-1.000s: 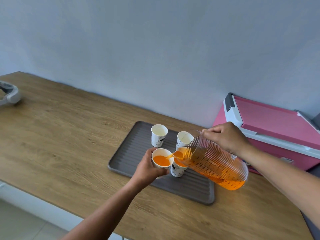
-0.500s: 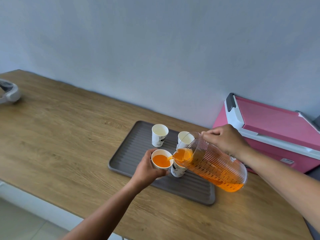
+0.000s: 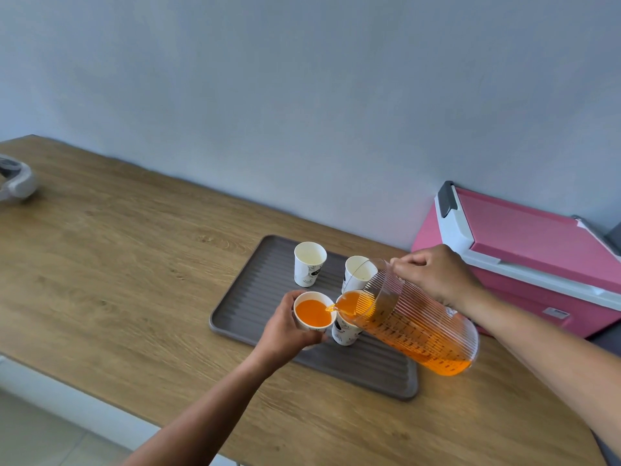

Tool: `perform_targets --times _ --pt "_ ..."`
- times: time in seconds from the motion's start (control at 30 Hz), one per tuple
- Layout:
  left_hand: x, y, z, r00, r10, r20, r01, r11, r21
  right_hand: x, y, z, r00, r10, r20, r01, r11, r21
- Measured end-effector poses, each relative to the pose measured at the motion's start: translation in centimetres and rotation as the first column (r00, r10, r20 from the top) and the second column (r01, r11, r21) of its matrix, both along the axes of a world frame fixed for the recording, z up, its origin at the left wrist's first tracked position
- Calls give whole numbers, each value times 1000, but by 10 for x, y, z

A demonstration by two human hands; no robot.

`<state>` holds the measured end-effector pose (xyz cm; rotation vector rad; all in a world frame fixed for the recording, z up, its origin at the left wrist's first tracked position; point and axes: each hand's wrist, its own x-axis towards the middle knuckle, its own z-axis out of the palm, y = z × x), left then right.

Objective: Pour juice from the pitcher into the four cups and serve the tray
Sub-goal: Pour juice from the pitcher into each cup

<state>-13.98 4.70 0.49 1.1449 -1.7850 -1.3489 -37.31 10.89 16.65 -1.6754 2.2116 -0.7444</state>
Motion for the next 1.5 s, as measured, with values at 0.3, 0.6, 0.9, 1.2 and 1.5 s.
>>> perform_targets --times 0.3,0.6,0.9,1.2,1.5 --pt "1 -5 -2 1000 4 -14 -4 1000 0 2 4 -1 997 -52 63 55 998 -38" --pt "0 -21 -2 1000 -21 1 21 999 -25 -2 11 1 914 -224 338 284 949 -139" --pt "-2 -50 -21 999 -38 -22 38 999 17 -4 17 -1 802 -327 500 466 866 -180" --pt "2 -67 -35 995 -83 -47 85 995 60 0 23 3 737 -391 551 558 812 -170" --pt "7 -80 -37 981 -181 -69 184 982 41 7 25 6 716 -437 545 612 768 -188"
